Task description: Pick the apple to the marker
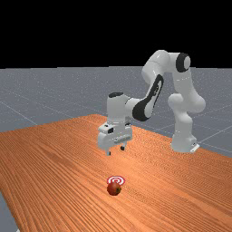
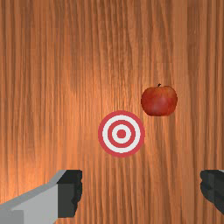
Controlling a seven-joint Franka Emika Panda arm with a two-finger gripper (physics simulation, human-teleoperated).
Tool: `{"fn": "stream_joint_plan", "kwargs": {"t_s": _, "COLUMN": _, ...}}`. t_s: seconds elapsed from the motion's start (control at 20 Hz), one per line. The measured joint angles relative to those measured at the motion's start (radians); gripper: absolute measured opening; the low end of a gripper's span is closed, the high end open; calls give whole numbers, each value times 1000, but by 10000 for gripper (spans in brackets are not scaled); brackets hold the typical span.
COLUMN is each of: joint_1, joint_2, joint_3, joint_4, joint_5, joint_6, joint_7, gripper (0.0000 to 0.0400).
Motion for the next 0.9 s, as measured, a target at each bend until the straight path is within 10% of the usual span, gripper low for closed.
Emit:
{"fn": "stream_joint_plan", "kwargs": {"t_s": 0.1, "joint_1": 0, "joint_2": 0, "joint_3": 0, "joint_4": 0, "joint_5": 0, "joint_6": 0, "joint_7": 0, "gripper": 158}}
{"fn": "stream_joint_plan", "kwargs": {"t_s": 0.2, "joint_1": 3, "joint_2": -3, "joint_3": -5, "joint_4": 0, "joint_5": 5, "joint_6": -8, "joint_7": 30, "gripper": 311}}
{"fn": "stream_joint_plan", "kwargs": {"t_s": 0.3, "joint_1": 5, "joint_2": -7, "joint_3": -6, "joint_4": -1, "joint_5": 7, "joint_6": -10, "joint_7": 41, "gripper": 367}}
{"fn": "stream_joint_plan", "kwargs": {"t_s": 0.4, "joint_1": 40, "joint_2": -185, "joint_3": -41, "joint_4": -94, "joint_5": 15, "joint_6": -181, "joint_7": 430, "gripper": 138}}
{"fn": "stream_joint_plan", "kwargs": {"t_s": 0.5, "joint_1": 59, "joint_2": -271, "joint_3": -62, "joint_4": -98, "joint_5": 43, "joint_6": -268, "joint_7": 801, "gripper": 51}}
{"fn": "stream_joint_plan", "kwargs": {"t_s": 0.65, "joint_1": 67, "joint_2": -303, "joint_3": -88, "joint_4": -110, "joint_5": 104, "joint_6": -312, "joint_7": 1289, "gripper": 12}}
{"fn": "stream_joint_plan", "kwargs": {"t_s": 0.9, "joint_1": 61, "joint_2": -288, "joint_3": -100, "joint_4": -112, "joint_5": 139, "joint_6": -315, "joint_7": 1467, "gripper": 1}}
